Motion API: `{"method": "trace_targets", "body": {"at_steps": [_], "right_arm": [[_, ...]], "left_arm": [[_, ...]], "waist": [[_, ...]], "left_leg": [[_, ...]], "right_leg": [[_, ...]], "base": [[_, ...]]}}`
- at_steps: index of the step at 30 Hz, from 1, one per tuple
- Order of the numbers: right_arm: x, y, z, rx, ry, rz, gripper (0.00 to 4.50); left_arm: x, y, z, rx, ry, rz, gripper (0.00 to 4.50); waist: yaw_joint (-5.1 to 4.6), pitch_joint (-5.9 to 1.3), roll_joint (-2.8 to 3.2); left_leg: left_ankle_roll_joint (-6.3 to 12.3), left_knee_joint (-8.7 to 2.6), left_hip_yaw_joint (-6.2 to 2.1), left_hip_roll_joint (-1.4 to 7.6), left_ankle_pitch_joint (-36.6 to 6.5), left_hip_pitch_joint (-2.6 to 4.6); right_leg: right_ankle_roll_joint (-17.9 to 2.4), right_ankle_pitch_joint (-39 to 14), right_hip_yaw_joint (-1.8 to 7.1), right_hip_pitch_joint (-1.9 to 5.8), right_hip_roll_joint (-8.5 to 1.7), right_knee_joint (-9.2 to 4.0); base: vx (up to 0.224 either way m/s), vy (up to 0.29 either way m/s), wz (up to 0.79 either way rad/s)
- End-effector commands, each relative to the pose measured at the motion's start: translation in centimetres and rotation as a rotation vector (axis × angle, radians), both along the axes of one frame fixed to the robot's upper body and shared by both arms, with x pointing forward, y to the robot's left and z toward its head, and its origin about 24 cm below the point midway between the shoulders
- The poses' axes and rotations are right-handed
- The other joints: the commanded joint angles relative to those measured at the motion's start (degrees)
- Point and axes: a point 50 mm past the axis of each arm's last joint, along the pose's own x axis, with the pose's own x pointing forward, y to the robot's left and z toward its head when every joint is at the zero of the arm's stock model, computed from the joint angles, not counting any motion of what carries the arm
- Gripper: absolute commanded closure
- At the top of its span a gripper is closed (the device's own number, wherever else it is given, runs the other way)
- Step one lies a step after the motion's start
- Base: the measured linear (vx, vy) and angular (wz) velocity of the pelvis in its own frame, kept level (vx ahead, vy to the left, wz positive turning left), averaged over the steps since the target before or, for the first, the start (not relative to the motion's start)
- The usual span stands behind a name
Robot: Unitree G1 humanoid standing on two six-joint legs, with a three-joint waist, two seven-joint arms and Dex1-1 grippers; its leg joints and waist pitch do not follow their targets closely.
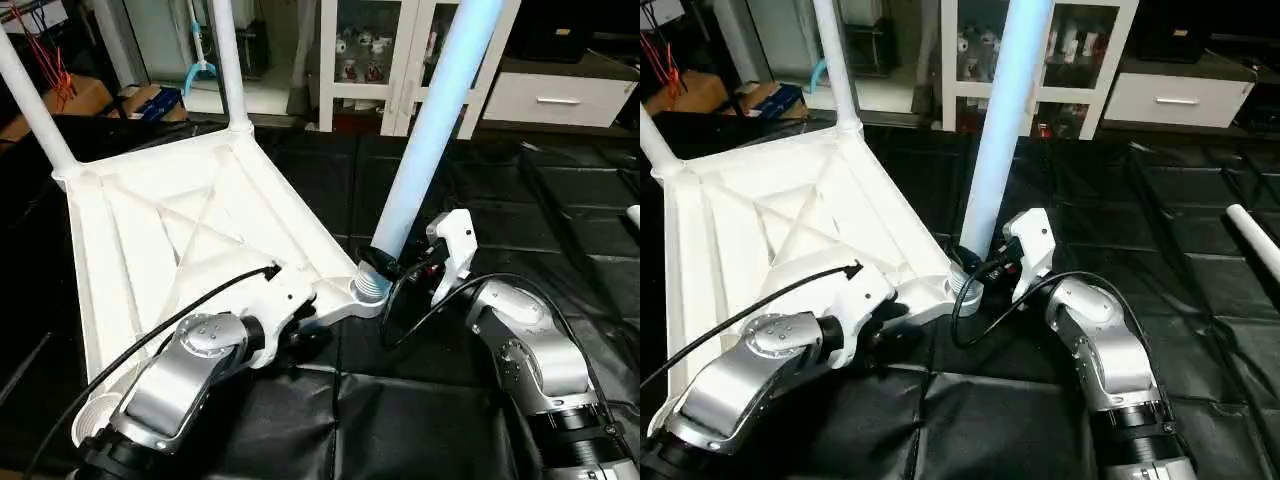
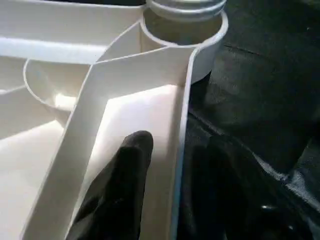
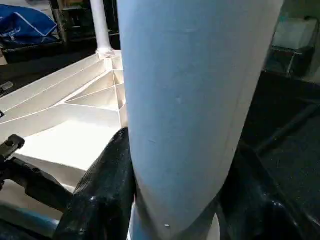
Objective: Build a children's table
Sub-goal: Insert table leg to table base
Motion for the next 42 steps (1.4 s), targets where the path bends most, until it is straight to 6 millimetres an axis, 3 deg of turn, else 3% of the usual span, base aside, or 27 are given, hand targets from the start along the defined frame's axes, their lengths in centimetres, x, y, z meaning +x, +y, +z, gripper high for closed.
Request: {"method": "trace_targets", "body": {"at_steps": [1,6,8,11,12,18,24,29,37,40,42], "right_arm": [[0.3,-0.3,0.8,0.004,-0.034,-0.012,2.62],[0.3,-0.3,0.9,0.004,-0.036,-0.015,2.62],[0.3,-0.3,0.9,0.002,-0.038,-0.016,2.62],[0.3,-0.4,0.9,0.001,-0.040,-0.017,2.62],[0.3,-0.4,0.9,0.001,-0.040,-0.017,2.62],[0.4,-0.3,1.0,0.001,-0.044,-0.013,2.62],[0.5,-0.2,1.1,0.002,-0.046,-0.007,2.62],[0.4,-0.1,1.0,-0.003,-0.038,0.007,2.62],[0.8,0.3,1.0,-0.004,-0.020,0.040,2.62],[1.1,0.5,1.0,-0.003,-0.004,0.087,2.62],[1.2,0.5,0.9,0.000,0.013,0.115,2.62]], "left_arm": [[0.0,0.0,-0.8,0.039,0.017,-0.003,2.37],[0.0,0.2,-1.3,0.078,0.031,-0.024,2.37],[0.0,0.2,-1.2,0.088,0.029,-0.032,2.74],[0.1,0.3,-1.3,0.110,0.037,-0.041,2.76],[0.1,0.3,-1.3,0.117,0.041,-0.044,3.03],[0.2,0.7,-1.8,0.158,0.078,-0.030,3.53],[0.6,0.5,-1.6,0.143,0.060,-0.026,4.06],[0.6,0.0,-1.6,0.122,0.051,-0.044,4.43],[-0.4,-0.1,-1.7,0.058,0.067,-0.130,4.43],[-1.1,-0.1,-1.5,0.039,0.067,-0.199,4.43],[-1.3,0.1,-1.5,0.062,0.064,-0.224,4.43]], "waist": [[-0.15,-3.11,0.19],[-0.23,-2.96,0.32],[-0.29,-2.93,0.22],[-0.36,-2.89,0.25],[-0.36,-2.91,0.28],[-0.57,-2.94,0.25],[-0.75,-2.74,0.12],[-0.99,-2.74,0.09],[-1.32,-2.91,-0.33],[-1.34,-2.98,-0.89],[-1.17,-2.96,-0.63]], "left_leg": [[2.74,-6.16,-2.45,5.83,-9.07,0.66],[1.93,-6.34,-2.52,5.83,-11.35,0.63],[1.27,-6.43,-2.54,5.83,-12.68,0.68],[0.41,-6.52,-2.59,5.83,-13.93,0.72],[0.21,-6.53,-2.57,5.79,-14.18,0.80],[0.51,-6.50,-2.58,5.72,-13.40,0.57],[-0.27,-6.68,-2.71,5.75,-16.90,0.63],[-0.72,-6.77,-2.81,5.76,-17.56,0.54],[1.22,-6.54,-2.62,5.79,-14.31,0.27],[2.49,-6.47,-2.56,5.85,-12.27,0.01],[3.14,-6.35,-2.43,5.85,-11.68,0.38]], "right_leg": [[-15.16,-7.64,1.65,2.28,-3.06,-3.15],[-14.79,-9.91,1.72,2.28,-3.14,-3.30],[-14.37,-11.24,1.73,2.23,-3.11,-3.44],[-13.79,-12.32,1.76,2.11,-3.10,-3.54],[-13.68,-12.49,1.78,2.01,-3.09,-3.56],[-13.92,-11.73,1.81,2.18,-3.19,-3.54],[-12.33,-17.71,1.83,1.77,-3.19,-4.02],[-11.67,-18.12,1.85,1.65,-3.19,-4.11],[-12.99,-15.48,1.91,1.88,-3.36,-3.94],[-13.30,-15.11,1.91,2.15,-3.57,-3.84],[-13.84,-15.16,1.89,1.84,-3.48,-3.80]], "base": [[0.000,0.000,0.00],[0.000,0.000,0.00],[0.000,0.000,0.00],[0.000,0.000,0.00],[0.000,0.000,0.00],[0.000,0.000,0.00],[0.000,0.000,0.00],[0.000,0.000,0.00],[0.000,0.000,0.00],[0.000,0.000,0.00],[0.000,0.000,0.00]]}}
